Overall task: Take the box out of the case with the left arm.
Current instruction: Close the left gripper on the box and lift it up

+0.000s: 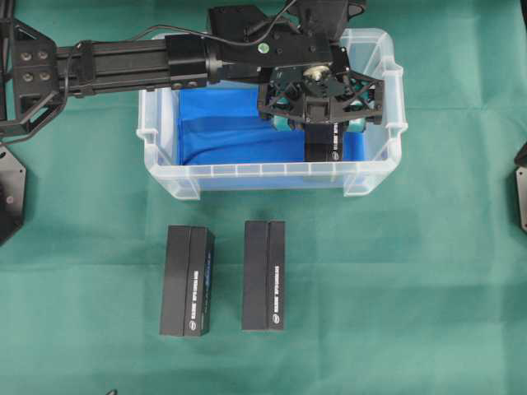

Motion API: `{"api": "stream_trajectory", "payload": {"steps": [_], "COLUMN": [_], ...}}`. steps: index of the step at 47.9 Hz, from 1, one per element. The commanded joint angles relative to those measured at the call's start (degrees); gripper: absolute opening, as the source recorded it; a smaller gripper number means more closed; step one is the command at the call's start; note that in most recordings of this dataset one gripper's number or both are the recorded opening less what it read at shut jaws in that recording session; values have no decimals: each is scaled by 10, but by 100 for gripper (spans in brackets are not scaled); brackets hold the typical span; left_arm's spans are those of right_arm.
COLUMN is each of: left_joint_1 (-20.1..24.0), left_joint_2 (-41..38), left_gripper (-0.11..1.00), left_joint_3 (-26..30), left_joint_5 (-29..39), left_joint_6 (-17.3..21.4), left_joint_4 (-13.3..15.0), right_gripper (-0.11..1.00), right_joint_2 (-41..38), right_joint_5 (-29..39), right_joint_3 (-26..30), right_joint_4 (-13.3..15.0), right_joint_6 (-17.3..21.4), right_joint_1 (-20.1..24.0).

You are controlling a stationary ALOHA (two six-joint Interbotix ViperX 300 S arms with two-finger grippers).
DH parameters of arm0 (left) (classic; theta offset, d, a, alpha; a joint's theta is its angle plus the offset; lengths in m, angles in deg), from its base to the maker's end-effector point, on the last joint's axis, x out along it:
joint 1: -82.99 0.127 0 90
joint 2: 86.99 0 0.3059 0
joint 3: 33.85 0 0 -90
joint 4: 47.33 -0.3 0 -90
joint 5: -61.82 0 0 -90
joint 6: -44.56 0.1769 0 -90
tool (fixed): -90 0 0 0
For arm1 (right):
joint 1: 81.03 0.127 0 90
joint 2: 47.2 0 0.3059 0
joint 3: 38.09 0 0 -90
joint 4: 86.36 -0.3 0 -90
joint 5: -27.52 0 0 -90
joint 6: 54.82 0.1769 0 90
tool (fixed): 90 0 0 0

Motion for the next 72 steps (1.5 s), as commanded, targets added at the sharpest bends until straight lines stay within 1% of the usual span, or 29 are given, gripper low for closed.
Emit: {"api": "stream_trajectory", "payload": {"steps": [1,8,13,25,33,44,52,59,72], "left_joint_1": [-4,-1,1,4,4,2,2,3,3], "left_joint_2": [20,32,41,47,29,-17,-47,-59,-60], "left_gripper": [62,62,62,62,62,61,60,60,60], "left_joint_3": [17,33,54,134,207,343,425,454,455], "left_joint_5": [4,30,56,122,176,264,324,352,352], "left_joint_6": [0,1,1,4,5,8,13,15,16], "left_joint_4": [1,-1,-3,-3,0,1,-3,-7,-8], "right_gripper": [7,7,7,7,7,7,7,7,7], "right_joint_2": [-2,0,0,2,7,14,13,12,12], "right_joint_5": [-4,-4,-4,-4,-4,-2,-4,-4,-4], "right_joint_3": [12,13,13,15,16,18,18,18,17], "right_joint_4": [-2,-2,-2,-2,-2,-2,-2,-2,-2], "right_joint_6": [2,2,2,2,2,2,2,2,2], "right_joint_1": [-1,-1,-1,-1,-1,-1,-1,0,-1]}}
